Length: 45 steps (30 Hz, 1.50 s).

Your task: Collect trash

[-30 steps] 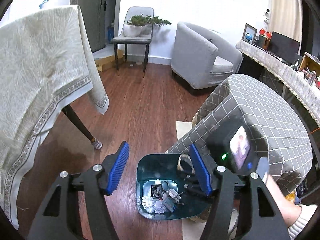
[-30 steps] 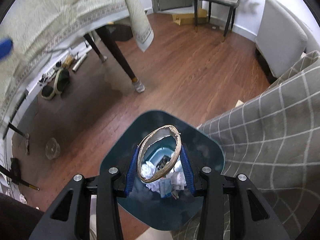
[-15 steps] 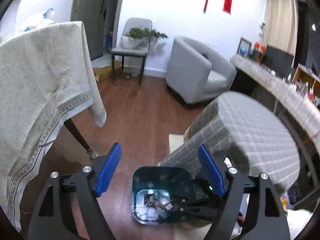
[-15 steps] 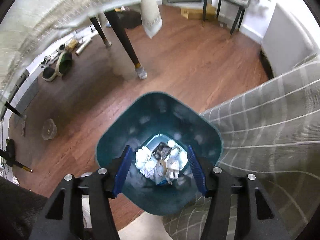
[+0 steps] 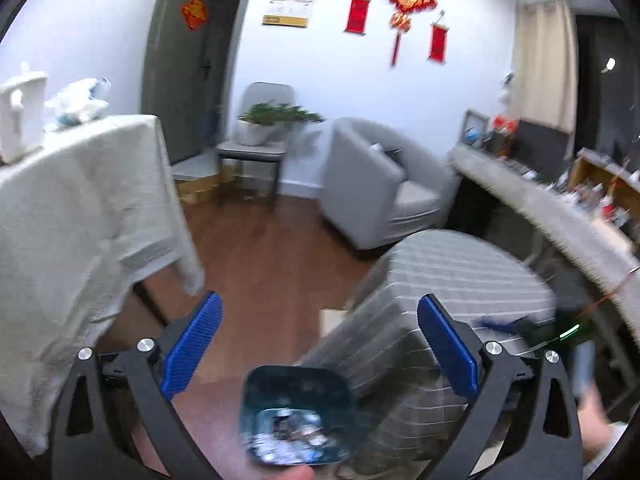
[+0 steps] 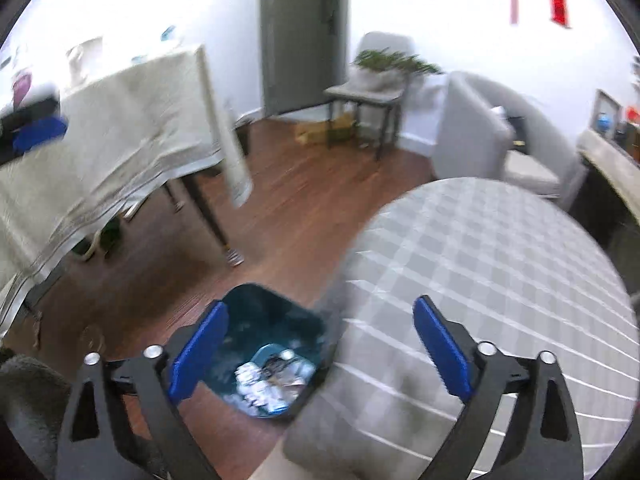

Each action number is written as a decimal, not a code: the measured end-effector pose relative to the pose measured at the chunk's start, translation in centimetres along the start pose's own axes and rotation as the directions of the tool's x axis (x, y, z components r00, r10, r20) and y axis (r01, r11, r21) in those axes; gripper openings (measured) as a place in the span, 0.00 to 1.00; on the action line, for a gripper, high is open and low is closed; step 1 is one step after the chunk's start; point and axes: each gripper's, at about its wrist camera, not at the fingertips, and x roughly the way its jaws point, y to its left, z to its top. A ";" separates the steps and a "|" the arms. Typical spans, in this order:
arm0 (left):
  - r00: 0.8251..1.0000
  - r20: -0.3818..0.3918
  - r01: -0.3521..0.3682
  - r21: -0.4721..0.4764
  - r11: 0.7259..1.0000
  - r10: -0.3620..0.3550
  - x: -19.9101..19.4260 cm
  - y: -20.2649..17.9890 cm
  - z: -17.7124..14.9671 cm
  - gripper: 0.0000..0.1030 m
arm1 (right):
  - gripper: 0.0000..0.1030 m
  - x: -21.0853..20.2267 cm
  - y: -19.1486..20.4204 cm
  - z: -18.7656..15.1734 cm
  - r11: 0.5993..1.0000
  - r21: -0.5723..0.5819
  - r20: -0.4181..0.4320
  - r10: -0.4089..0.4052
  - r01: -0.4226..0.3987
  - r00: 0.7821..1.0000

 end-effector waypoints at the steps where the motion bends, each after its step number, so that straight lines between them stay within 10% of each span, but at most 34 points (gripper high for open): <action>1: 1.000 -0.005 -0.014 0.009 1.000 0.014 0.1 -0.5 -0.1 0.97 | 0.96 -1.2 -1.3 -0.1 1.000 0.017 0.017 -0.024 0.023 1.000; 22: 0.998 -0.003 -0.061 -0.026 0.998 0.061 0.3 -3.2 -8.8 0.97 | 0.97 -15.3 -11.7 -11.4 0.932 0.261 0.190 -0.306 0.252 0.933; 45: 0.998 0.003 -0.062 0.014 0.998 0.062 -0.4 -4.5 -11.7 0.97 | 0.97 -16.0 -11.0 -12.8 0.968 0.225 0.242 -0.164 0.110 0.956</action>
